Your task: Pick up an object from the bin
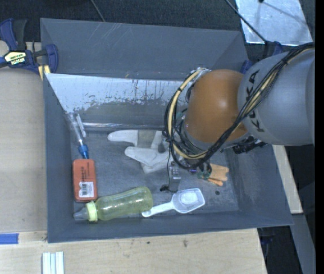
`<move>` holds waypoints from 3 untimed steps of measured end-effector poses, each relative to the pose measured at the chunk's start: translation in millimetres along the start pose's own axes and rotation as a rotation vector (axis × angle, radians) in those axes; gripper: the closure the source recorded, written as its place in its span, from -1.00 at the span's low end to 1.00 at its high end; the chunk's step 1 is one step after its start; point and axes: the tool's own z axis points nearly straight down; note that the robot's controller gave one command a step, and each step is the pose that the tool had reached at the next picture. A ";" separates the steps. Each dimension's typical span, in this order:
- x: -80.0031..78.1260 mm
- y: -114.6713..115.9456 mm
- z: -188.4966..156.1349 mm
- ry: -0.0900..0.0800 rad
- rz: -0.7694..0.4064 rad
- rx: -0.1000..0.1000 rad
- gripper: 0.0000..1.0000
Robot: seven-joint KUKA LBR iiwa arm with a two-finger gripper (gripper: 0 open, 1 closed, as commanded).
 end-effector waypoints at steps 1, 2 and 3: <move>-8.3 -0.4 7.6 -0.003 -0.008 -0.001 -1.00; -38.9 4.2 44.5 -0.011 0.017 -0.003 1.00; -38.9 4.2 44.5 -0.011 0.017 -0.003 1.00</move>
Offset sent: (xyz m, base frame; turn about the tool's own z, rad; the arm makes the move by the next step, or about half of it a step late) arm 0.0363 0.0027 -0.0467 0.0170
